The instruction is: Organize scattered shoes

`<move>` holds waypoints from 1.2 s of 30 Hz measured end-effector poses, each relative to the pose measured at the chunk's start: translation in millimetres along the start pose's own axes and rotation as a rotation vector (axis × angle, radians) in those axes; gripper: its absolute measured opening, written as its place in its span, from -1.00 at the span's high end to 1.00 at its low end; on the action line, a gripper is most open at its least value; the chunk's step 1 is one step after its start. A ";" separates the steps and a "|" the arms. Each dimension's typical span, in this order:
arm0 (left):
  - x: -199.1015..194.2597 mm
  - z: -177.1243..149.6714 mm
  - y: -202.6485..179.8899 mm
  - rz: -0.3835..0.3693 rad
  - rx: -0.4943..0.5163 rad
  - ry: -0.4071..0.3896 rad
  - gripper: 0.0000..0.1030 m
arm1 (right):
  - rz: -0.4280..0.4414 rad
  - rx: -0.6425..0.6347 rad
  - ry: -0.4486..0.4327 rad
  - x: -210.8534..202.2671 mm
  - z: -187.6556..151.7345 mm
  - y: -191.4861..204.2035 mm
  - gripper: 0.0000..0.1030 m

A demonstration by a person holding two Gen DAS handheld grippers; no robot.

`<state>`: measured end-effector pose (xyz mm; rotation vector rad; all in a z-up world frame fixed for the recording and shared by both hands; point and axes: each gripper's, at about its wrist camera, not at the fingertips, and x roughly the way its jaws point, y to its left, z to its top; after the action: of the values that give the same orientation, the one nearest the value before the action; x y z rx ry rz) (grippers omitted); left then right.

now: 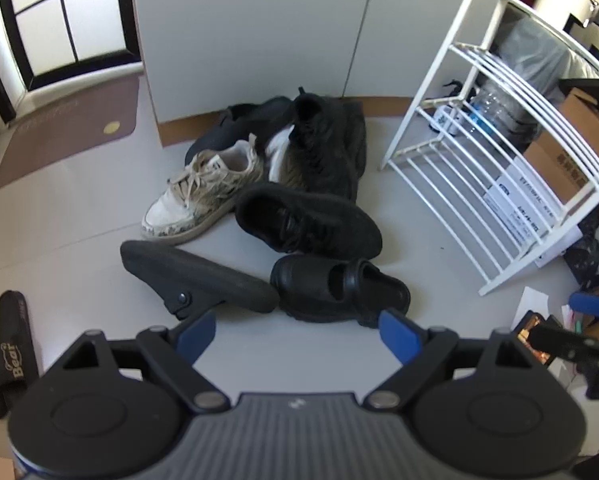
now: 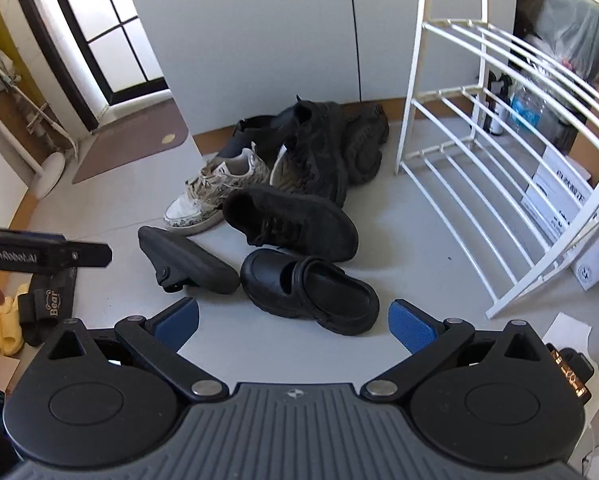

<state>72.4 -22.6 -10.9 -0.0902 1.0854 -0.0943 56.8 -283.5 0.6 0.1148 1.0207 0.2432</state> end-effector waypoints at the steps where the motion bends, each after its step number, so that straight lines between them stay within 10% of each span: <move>1: 0.6 1.8 -1.2 -0.006 0.007 0.000 -0.76 | -0.009 0.003 -0.001 1.4 1.1 -0.3 -1.00; 23: 54.2 24.2 11.0 -0.011 0.189 0.081 -0.86 | -0.067 0.142 0.151 87.2 23.7 21.0 -0.87; 29: 70.3 14.7 39.2 -0.028 0.036 0.204 -0.77 | -0.091 0.107 0.209 109.4 26.4 13.2 -0.87; 36: 32.2 4.4 44.5 -0.007 -0.096 0.136 -0.86 | -0.051 0.109 0.181 88.0 36.2 21.7 -0.87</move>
<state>92.6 17.8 -42.5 -0.1757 1.2256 -0.0554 128.3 -239.6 -49.0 0.1671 1.2161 0.1531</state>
